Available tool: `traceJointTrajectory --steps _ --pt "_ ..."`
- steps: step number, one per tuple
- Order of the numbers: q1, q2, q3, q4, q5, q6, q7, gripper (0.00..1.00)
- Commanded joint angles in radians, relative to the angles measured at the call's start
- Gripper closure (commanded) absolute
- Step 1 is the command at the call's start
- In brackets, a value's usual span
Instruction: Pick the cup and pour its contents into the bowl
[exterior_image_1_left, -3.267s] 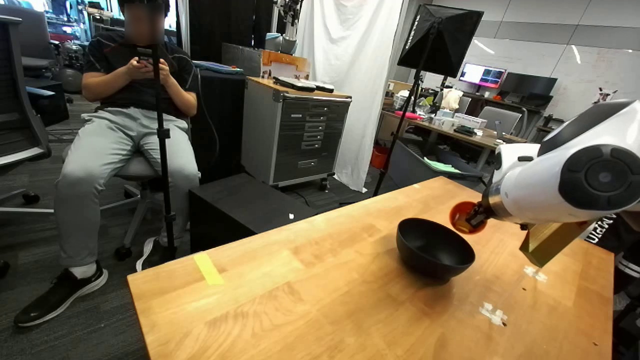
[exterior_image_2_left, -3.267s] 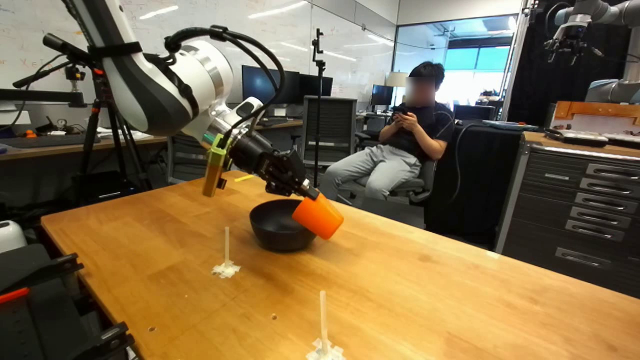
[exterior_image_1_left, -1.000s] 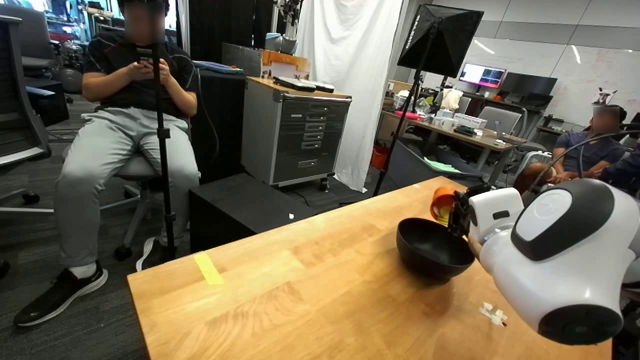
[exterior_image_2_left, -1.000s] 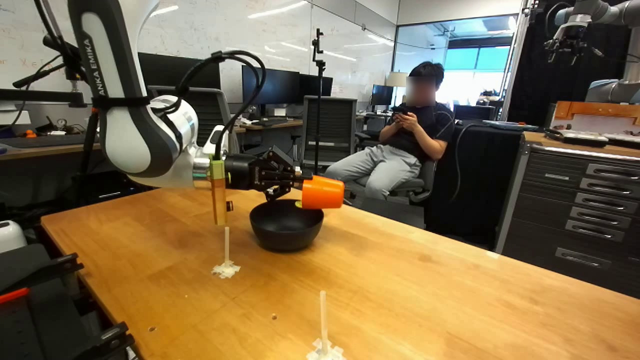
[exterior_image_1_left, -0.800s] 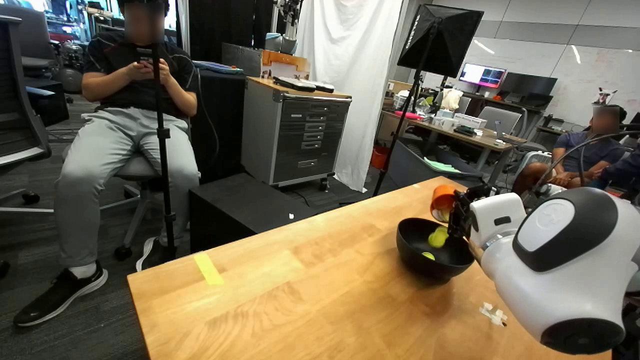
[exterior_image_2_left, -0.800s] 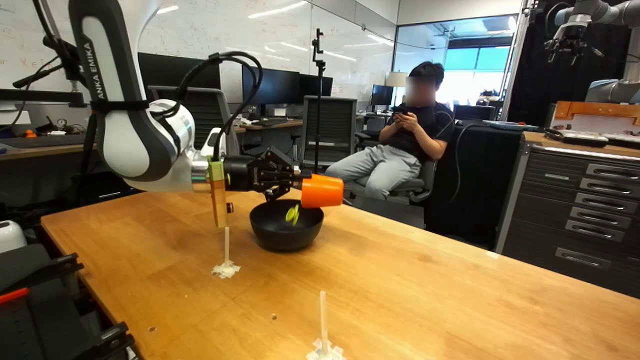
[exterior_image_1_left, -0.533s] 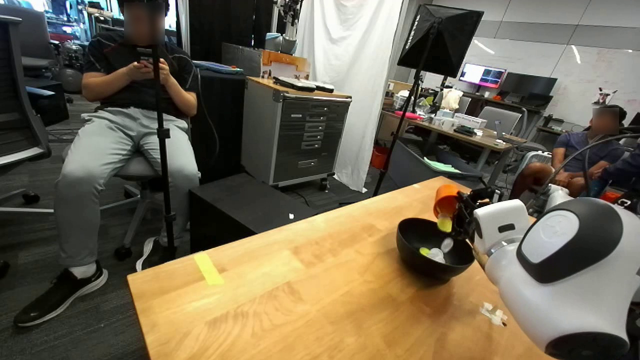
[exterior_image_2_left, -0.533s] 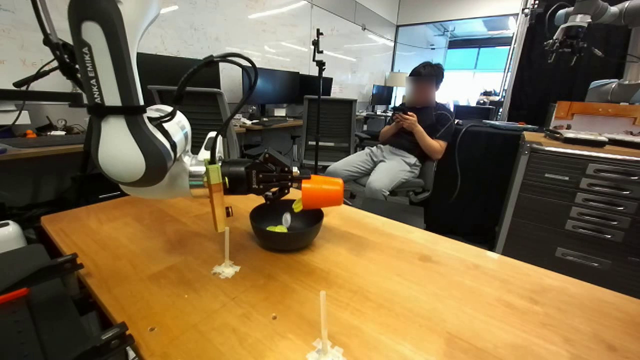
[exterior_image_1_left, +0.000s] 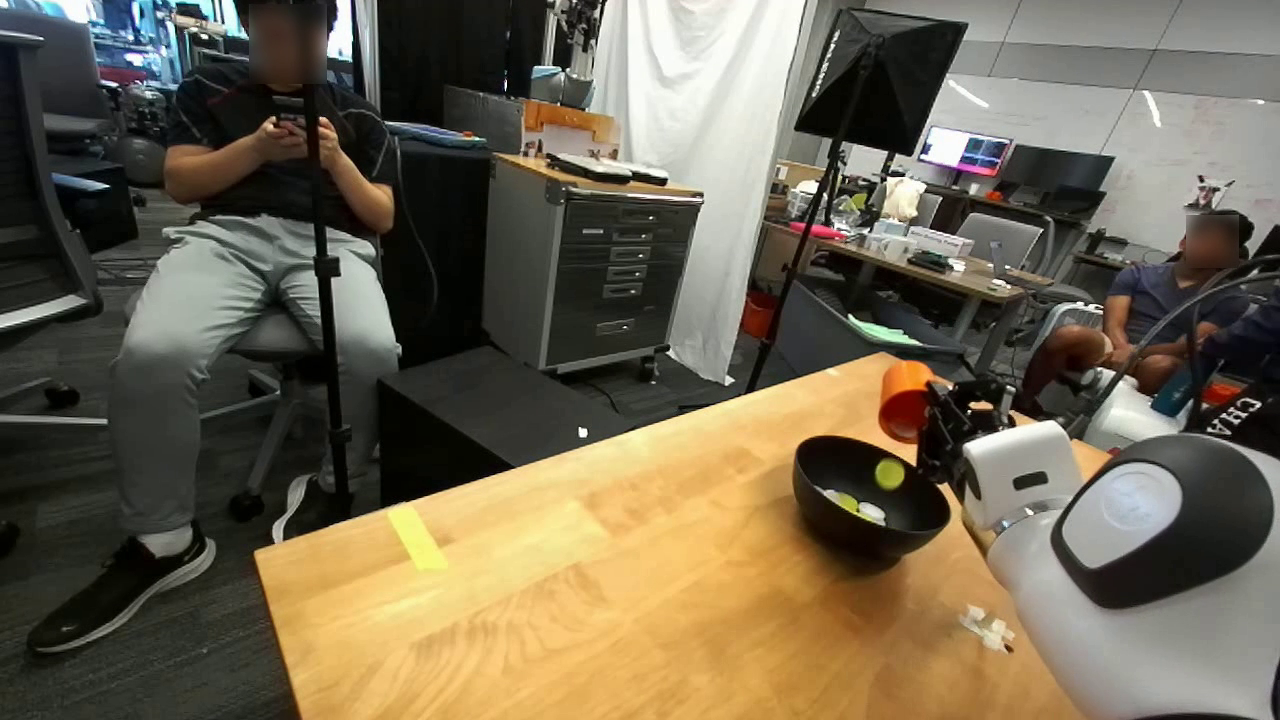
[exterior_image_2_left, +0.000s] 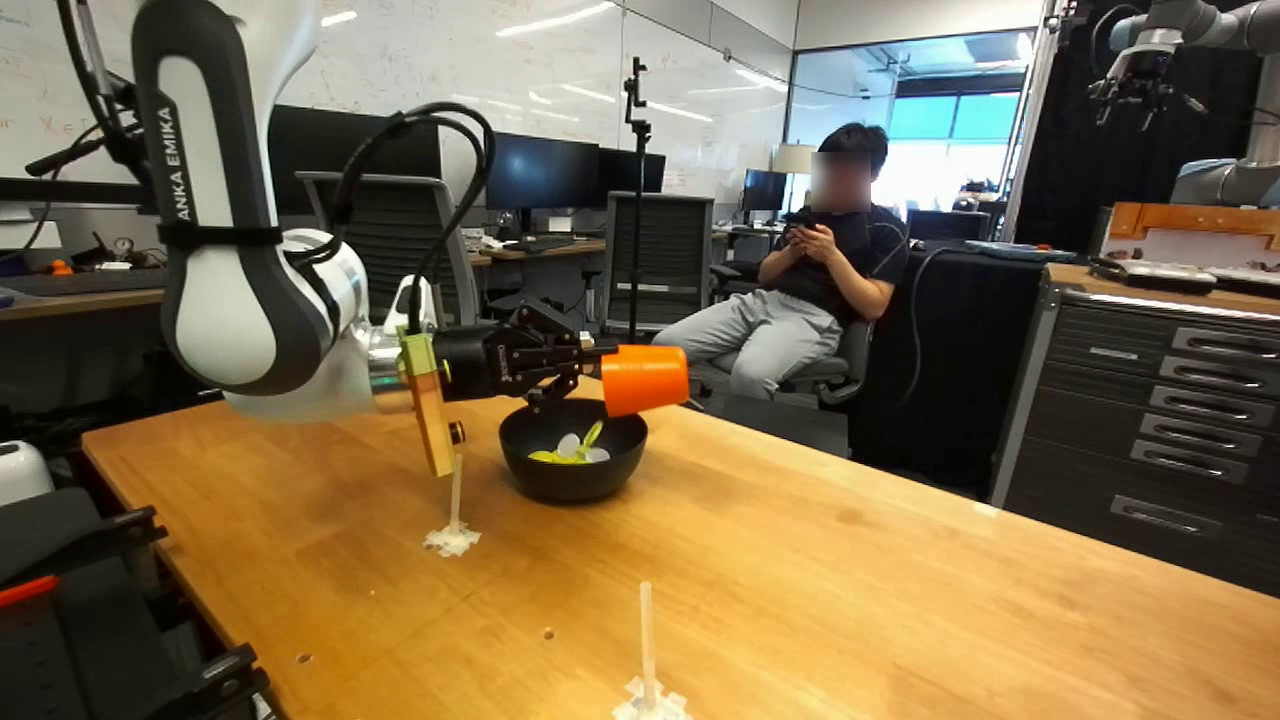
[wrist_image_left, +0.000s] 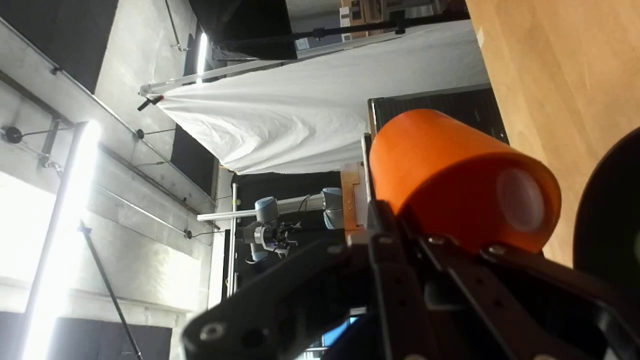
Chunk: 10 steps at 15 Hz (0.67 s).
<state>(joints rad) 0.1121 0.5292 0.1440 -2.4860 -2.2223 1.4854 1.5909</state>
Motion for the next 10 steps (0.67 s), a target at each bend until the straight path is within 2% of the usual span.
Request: traceJointTrajectory --steps 1,10 --pt "0.006 0.011 -0.004 -0.03 -0.054 -0.097 0.011 0.99" --pt "-0.004 0.035 -0.003 -0.055 -0.104 -0.215 0.003 0.99"
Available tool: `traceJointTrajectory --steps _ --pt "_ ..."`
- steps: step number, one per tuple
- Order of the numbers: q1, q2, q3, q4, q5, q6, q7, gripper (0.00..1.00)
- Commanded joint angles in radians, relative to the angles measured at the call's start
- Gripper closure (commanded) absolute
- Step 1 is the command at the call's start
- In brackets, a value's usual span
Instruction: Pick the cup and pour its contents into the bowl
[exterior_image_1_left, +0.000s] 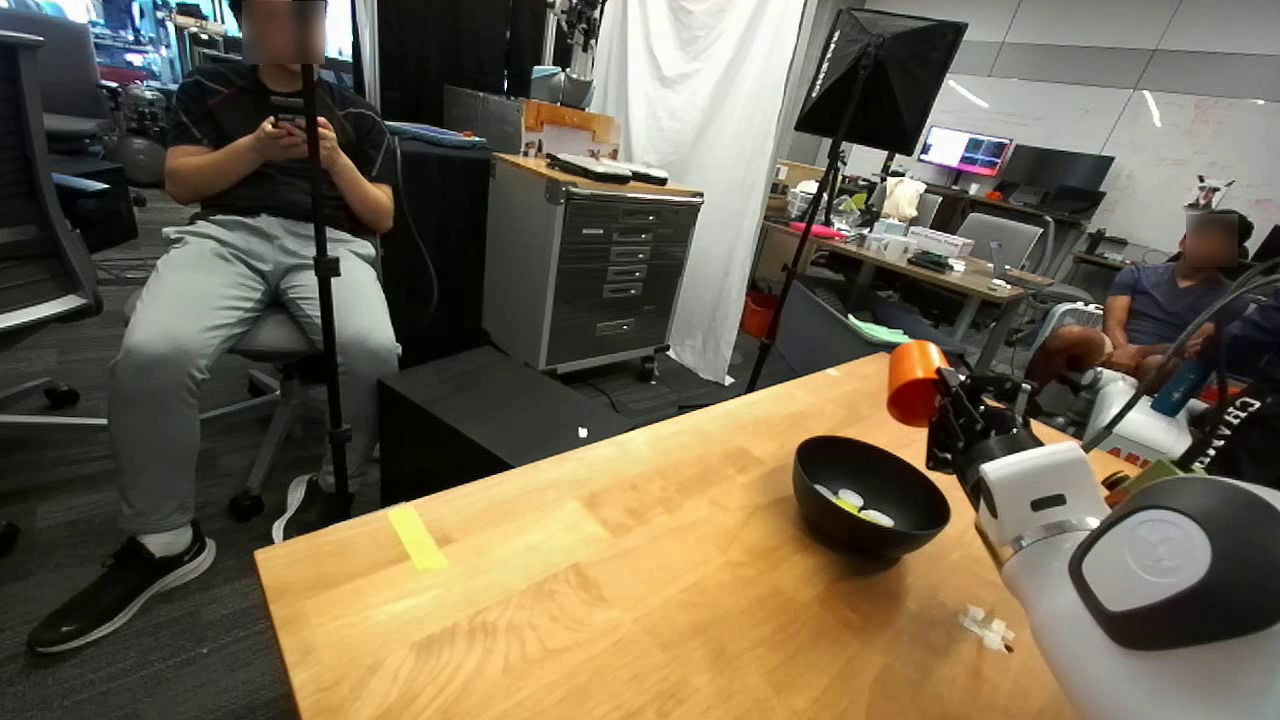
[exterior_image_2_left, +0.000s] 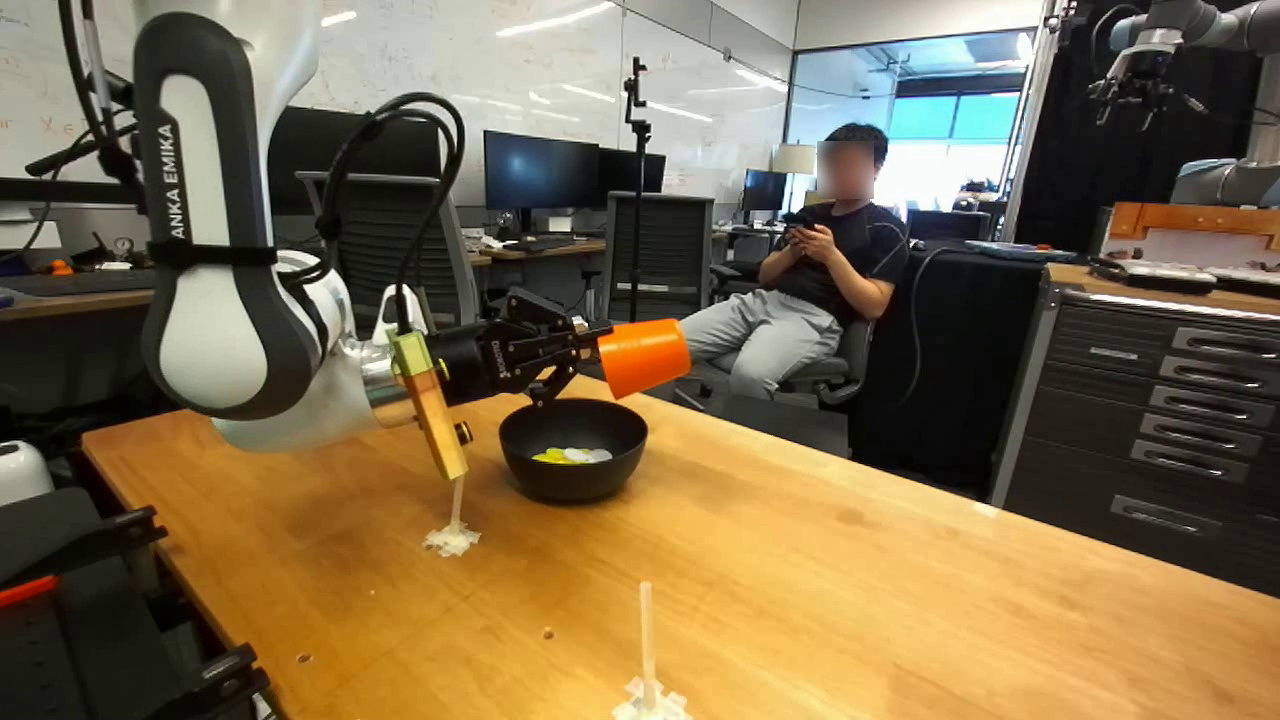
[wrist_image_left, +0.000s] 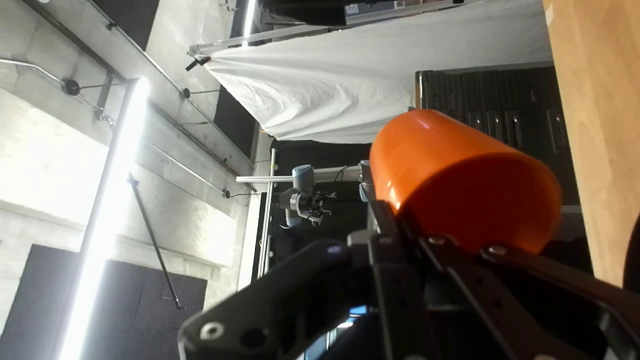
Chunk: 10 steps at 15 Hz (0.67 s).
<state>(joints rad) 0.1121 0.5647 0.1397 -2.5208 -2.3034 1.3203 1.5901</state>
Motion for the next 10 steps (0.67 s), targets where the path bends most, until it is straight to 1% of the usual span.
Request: traceJointTrajectory --steps 1,3,7,10 --pt "-0.008 -0.002 0.006 -0.022 -0.013 -0.04 0.004 0.99" --pt "-0.014 -0.016 0.021 -0.034 0.012 -0.022 0.005 0.99" --pt "-0.017 -0.071 0.077 -0.079 0.082 0.034 0.012 0.99" --pt "-0.016 -0.159 0.133 -0.133 0.16 0.109 0.021 0.99"
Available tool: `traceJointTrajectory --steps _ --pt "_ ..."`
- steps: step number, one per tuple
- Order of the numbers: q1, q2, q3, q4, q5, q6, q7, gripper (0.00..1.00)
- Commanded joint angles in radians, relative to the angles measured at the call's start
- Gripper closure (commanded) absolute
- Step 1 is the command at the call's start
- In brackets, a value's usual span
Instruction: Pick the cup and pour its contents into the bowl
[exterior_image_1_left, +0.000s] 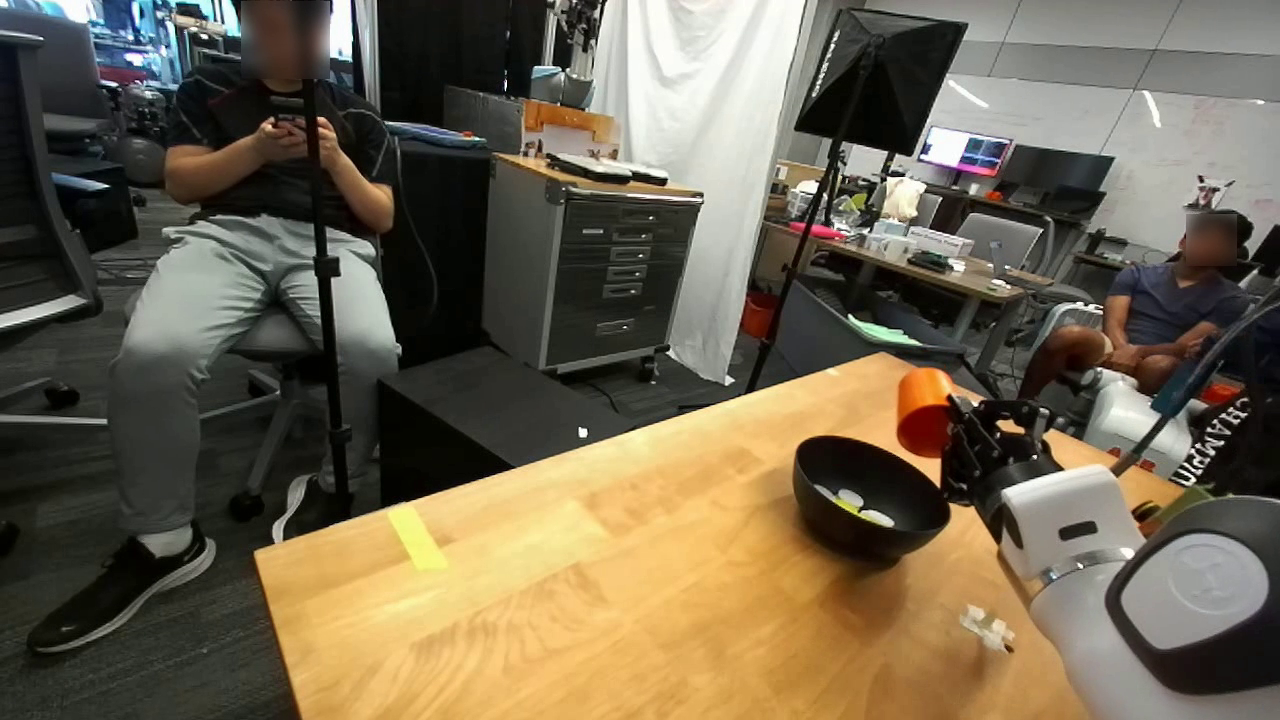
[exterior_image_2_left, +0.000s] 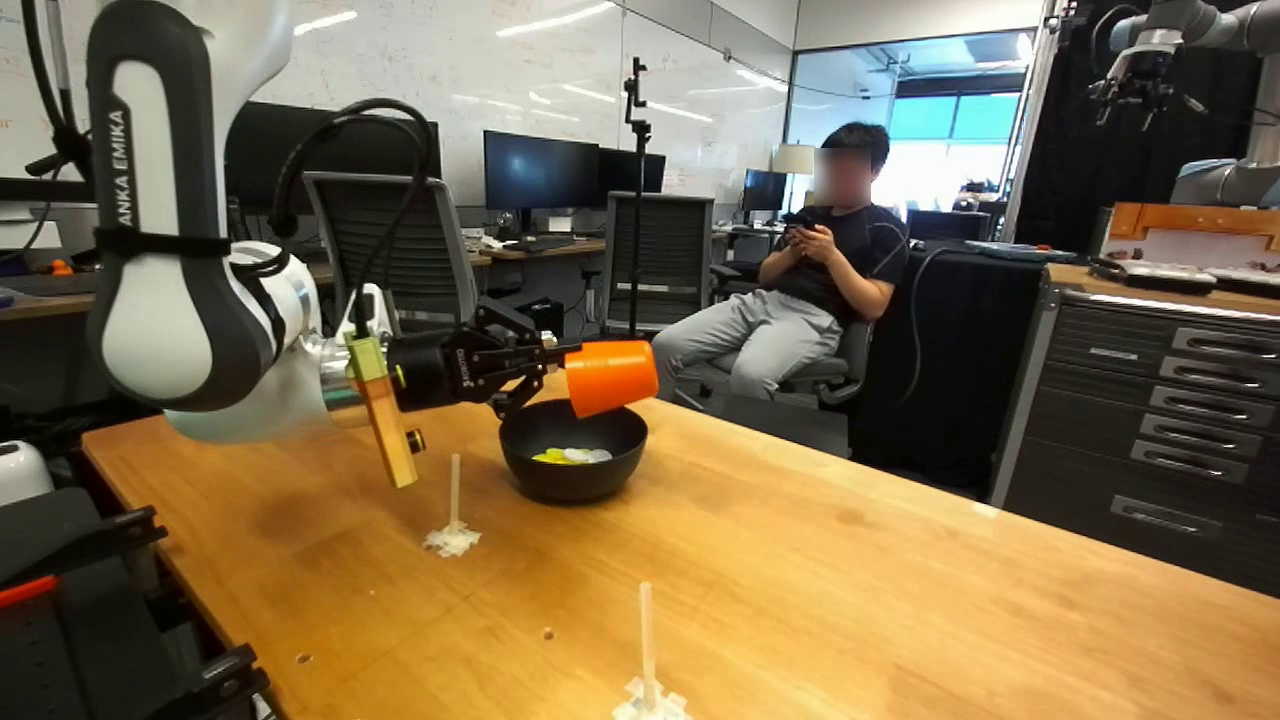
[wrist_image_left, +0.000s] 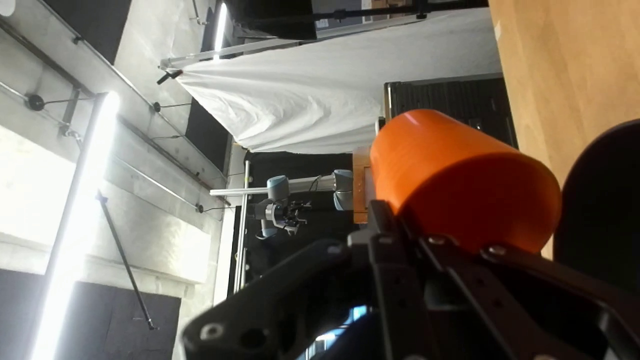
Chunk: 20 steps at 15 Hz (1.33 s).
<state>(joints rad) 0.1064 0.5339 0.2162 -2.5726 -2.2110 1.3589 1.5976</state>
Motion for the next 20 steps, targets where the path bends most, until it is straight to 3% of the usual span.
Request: traceJointTrajectory --steps 1,5,9,14,17,20 --pt "-0.012 -0.174 0.076 -0.104 0.096 0.11 0.016 0.99" --pt "-0.004 -0.371 0.121 -0.173 0.204 0.297 0.031 0.99" --pt "-0.003 -0.576 0.081 -0.195 0.279 0.584 0.046 0.99" --pt "0.013 -0.816 -0.051 -0.21 0.384 0.987 -0.017 0.99" --pt "-0.008 -0.945 -0.18 -0.199 0.468 1.233 -0.121 0.99" --pt "-0.05 -1.026 -0.338 -0.188 0.627 1.454 -0.321 0.99"
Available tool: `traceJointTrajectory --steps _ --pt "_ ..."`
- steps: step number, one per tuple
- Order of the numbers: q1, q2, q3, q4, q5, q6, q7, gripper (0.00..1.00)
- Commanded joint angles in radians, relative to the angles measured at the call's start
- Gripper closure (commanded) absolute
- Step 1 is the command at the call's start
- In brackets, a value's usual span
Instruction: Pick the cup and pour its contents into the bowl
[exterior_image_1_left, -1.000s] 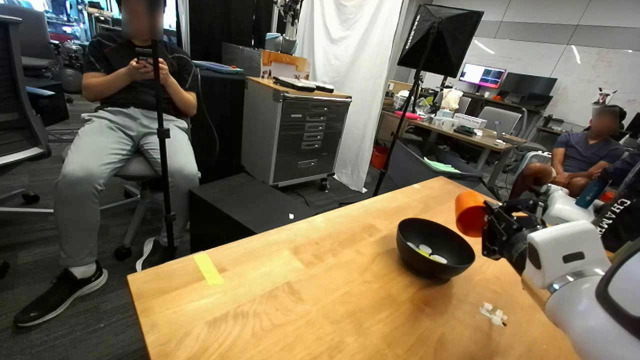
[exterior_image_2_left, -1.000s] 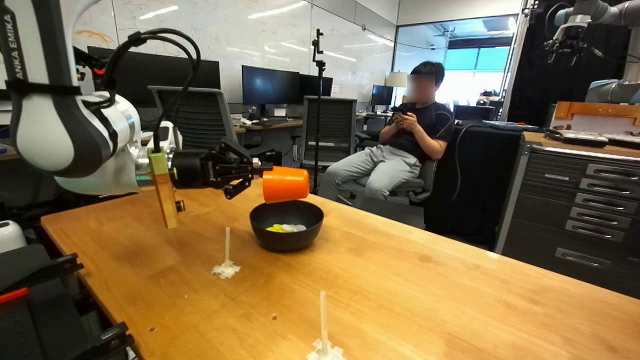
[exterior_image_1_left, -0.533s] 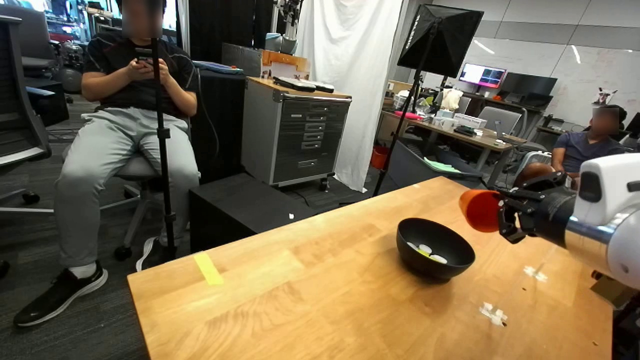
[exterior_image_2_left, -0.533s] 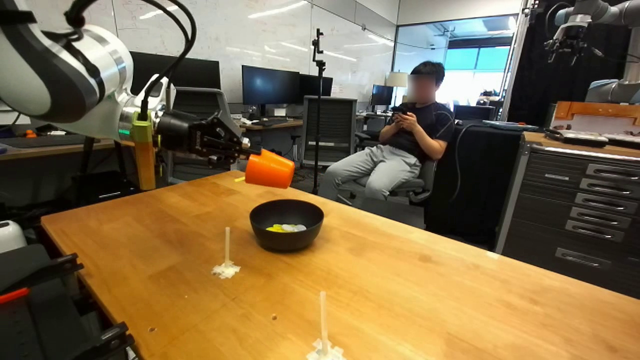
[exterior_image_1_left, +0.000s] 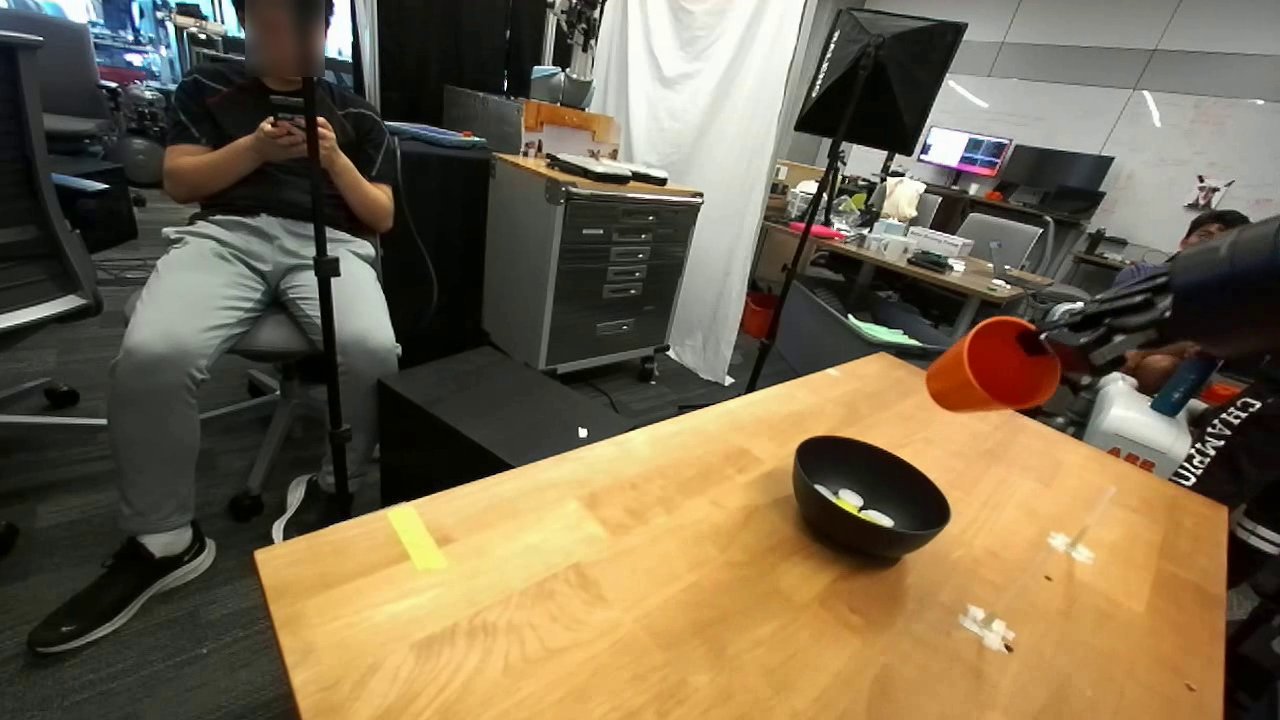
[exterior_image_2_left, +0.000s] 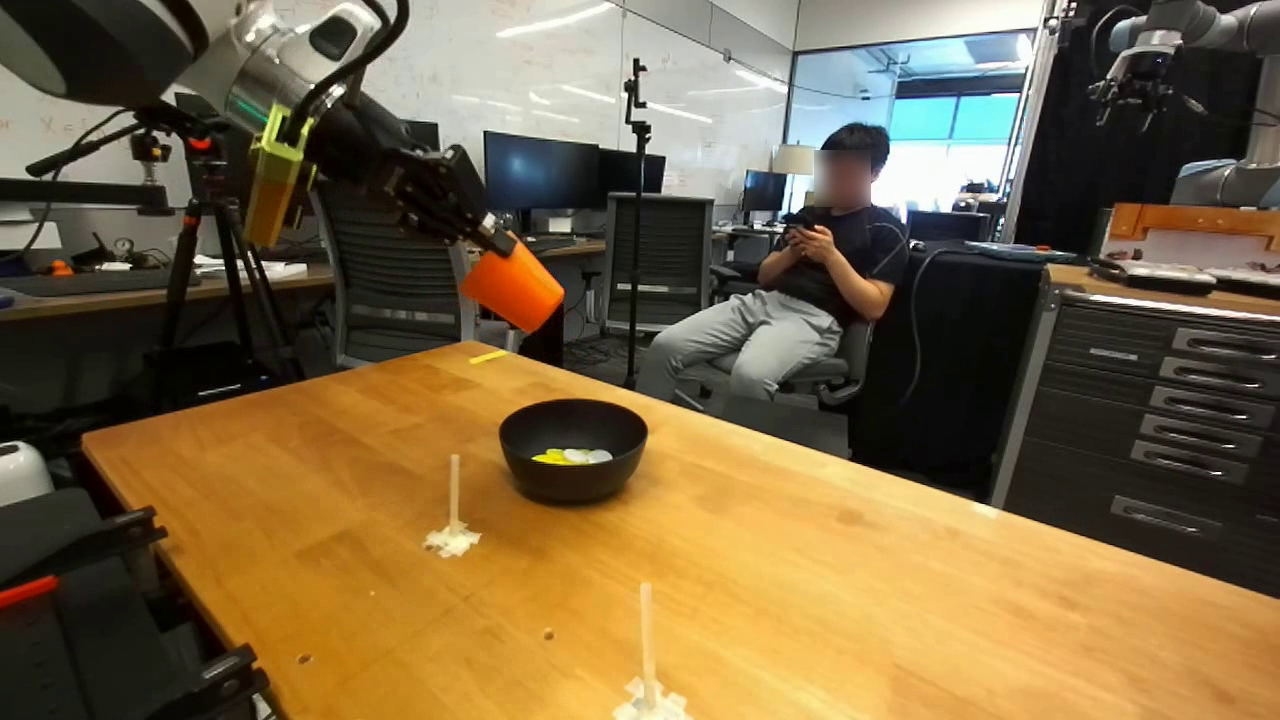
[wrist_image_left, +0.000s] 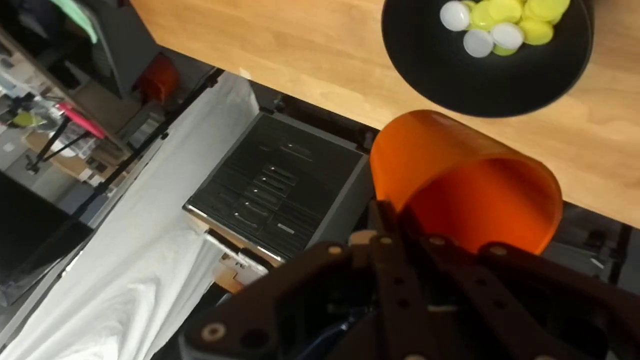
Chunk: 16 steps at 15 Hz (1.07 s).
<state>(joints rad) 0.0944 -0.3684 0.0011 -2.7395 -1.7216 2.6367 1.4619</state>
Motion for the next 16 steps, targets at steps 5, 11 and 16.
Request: traceJointTrajectory --steps 5,11,16 --pt "-0.033 -0.112 -0.417 -0.009 0.537 0.383 -0.563 0.99" --pt "0.361 -0.279 -0.868 -0.003 1.038 0.185 -0.969 0.99" --pt "0.403 -0.325 -0.902 0.149 1.467 -0.179 -1.19 0.99"
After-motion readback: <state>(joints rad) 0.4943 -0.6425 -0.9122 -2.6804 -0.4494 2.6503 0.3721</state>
